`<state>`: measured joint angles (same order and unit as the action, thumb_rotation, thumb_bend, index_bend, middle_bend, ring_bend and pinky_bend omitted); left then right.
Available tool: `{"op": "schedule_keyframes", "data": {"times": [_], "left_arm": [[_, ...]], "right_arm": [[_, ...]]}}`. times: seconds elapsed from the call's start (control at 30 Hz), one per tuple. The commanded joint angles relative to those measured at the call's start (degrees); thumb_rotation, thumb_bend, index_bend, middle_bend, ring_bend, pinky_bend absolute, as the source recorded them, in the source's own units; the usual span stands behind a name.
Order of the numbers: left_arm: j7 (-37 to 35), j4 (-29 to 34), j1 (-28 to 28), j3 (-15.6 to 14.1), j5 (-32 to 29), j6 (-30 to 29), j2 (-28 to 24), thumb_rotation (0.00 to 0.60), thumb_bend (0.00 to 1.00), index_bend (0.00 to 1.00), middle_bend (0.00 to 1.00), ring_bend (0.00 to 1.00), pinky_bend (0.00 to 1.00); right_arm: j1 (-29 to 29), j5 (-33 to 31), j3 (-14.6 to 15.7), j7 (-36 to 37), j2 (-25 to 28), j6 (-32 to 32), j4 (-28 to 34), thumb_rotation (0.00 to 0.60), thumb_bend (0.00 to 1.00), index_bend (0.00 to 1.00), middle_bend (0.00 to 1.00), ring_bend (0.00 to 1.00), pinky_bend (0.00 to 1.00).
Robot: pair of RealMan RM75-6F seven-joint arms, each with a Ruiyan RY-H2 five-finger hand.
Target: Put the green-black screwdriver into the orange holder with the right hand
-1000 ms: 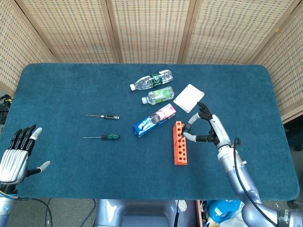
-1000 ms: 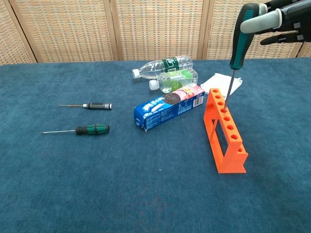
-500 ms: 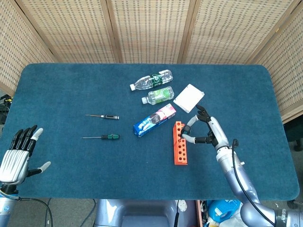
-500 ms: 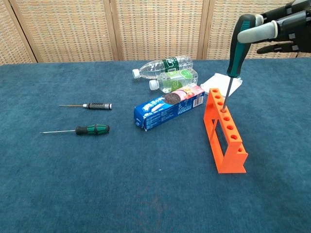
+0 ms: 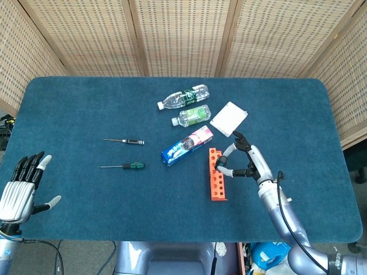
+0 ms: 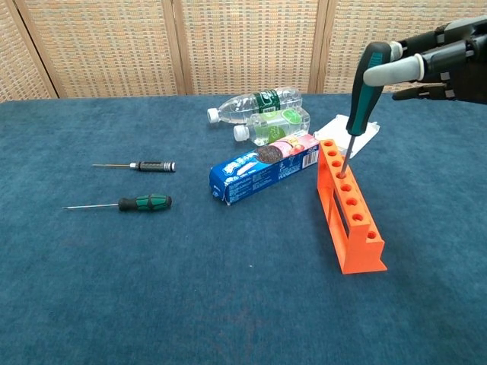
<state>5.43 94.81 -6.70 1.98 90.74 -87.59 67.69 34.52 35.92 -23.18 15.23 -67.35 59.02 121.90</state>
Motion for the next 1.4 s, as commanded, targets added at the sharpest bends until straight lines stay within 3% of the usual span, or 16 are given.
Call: {"op": "schedule_keyframes", "data": {"times": [0.03,0.83,1.4], "left_arm": [[0.1,0.0,0.0,0.0,0.0,0.0,0.0,0.6,0.0,0.0,0.0,0.0,0.0],[0.1,-0.2,-0.2,-0.1,-0.2,0.5,0.2,0.6,0.0,0.0,0.0,0.0,0.0],[-0.1,-0.4,-0.2,-0.1,-0.3,0.6,0.2,0.6,0.0,0.0,0.0,0.0,0.0]], "right_arm": [[-0.2,0.6,0.7,0.4,-0.9,-0.6,-1.0,0.6,0.2,0.67,0.0,0.0,0.0],[-1.2,3.8,3.1,4.0,-6.6,-6.1,-8.7,0.6,0.2,0.66,0.0,0.0,0.0],[-2.6,6.7,3.9,5.3,-7.6,-7.3,-9.9,0.6,0.2,0.39,0.0,0.0,0.0]]}}
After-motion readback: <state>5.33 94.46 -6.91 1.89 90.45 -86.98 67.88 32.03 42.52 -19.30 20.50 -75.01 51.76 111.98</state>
